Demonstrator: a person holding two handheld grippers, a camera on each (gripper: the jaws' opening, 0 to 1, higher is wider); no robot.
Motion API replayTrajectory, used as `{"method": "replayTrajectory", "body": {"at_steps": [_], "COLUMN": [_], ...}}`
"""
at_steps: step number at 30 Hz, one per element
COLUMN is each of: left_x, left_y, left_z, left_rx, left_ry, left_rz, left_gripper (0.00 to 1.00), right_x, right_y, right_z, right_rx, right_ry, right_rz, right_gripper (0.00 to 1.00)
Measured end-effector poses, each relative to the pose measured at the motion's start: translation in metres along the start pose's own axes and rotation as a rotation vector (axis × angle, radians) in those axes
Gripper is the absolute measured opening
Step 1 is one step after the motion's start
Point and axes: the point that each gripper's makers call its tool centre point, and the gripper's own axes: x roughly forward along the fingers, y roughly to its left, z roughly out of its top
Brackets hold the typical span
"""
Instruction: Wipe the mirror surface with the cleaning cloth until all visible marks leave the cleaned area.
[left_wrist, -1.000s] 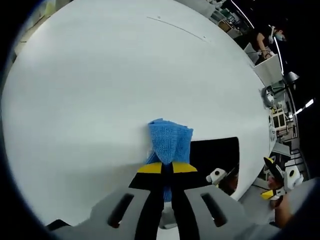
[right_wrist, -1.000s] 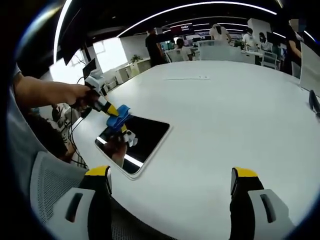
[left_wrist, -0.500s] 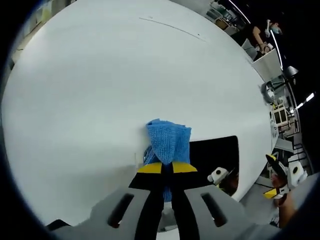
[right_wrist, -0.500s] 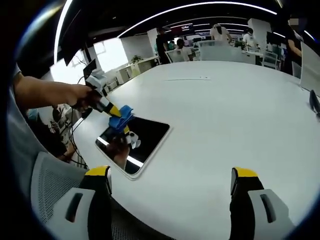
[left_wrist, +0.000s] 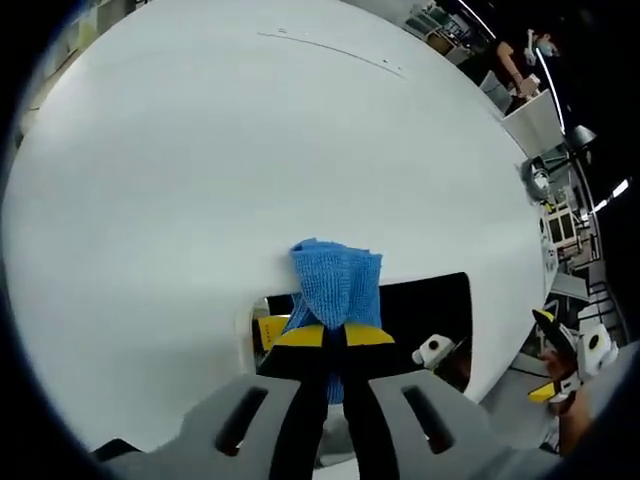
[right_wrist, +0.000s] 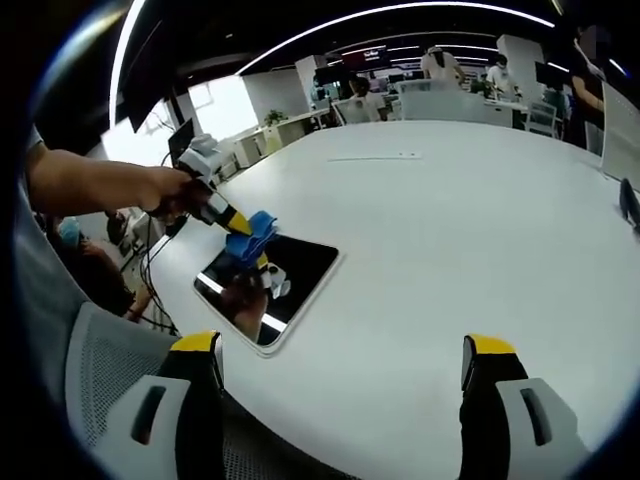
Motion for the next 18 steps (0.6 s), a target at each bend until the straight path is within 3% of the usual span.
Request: {"method": "replayTrajectory", "body": {"at_steps": [18], "left_x": [0.016], "left_y": [-0.036], "left_z": [-0.003], "left_rx": [0.035], "left_ry": [0.006], "left_rz": [-0.031], "left_gripper": [0.03], "right_x": [-0.012], "right_y": [-0.005], "right_z": [0.000], "right_rx": [0.006], "right_ry": [-0.018], "right_rz": [-0.006], "right_gripper": [0.98]}}
